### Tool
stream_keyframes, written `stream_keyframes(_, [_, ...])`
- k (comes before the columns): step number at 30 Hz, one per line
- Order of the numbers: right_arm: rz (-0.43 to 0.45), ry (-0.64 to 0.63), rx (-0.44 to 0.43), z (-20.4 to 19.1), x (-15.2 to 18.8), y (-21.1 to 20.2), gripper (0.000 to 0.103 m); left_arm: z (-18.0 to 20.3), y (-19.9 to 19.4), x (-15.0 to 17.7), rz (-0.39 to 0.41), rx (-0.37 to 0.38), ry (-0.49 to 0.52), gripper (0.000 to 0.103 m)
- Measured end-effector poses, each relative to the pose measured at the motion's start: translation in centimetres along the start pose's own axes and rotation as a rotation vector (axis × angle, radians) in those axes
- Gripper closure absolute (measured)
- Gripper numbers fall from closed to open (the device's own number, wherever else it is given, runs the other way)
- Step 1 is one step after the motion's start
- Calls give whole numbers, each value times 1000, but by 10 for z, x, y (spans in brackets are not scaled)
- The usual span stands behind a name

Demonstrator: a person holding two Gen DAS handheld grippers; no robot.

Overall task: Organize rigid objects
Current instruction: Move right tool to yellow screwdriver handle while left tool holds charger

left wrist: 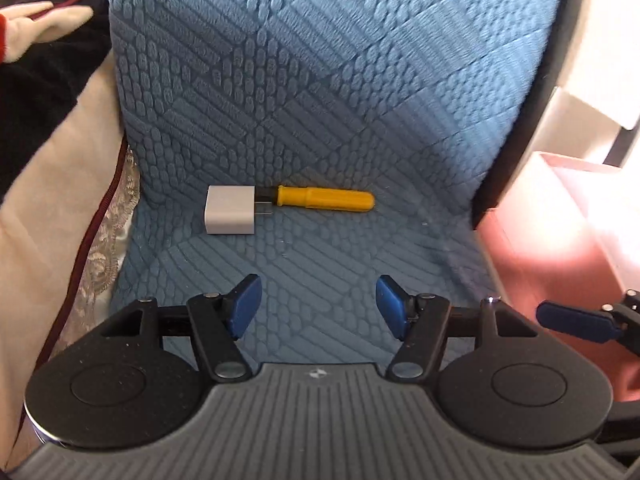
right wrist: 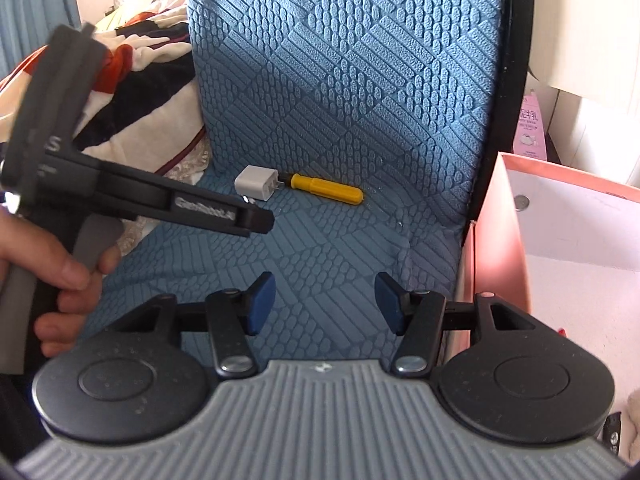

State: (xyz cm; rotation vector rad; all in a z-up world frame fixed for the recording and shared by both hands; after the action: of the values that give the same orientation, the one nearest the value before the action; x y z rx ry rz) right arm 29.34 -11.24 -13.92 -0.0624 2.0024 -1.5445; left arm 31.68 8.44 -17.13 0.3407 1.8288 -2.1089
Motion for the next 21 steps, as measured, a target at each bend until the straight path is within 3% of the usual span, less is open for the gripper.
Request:
stream_keyframes(11, [-27, -35, 8, 8, -32, 39, 45, -31, 19, -30, -35, 46, -88, 34])
stream_keyframes(21, [-50, -122, 57, 18, -57, 86, 45, -61, 54, -57, -68, 12, -157, 34])
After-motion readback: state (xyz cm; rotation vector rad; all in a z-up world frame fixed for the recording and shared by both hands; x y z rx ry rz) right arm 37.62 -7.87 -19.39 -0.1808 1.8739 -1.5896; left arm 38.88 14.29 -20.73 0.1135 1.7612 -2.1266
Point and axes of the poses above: each gripper's, at about its wrist camera, not at the fingertips, and y roughly the way its jaws point, z to its right, x to its underside, the point moved 2 cm from there along y, roughly the way its jaws point, and after that the axes turned 13 degrees about -z, right-handed, at the moved point
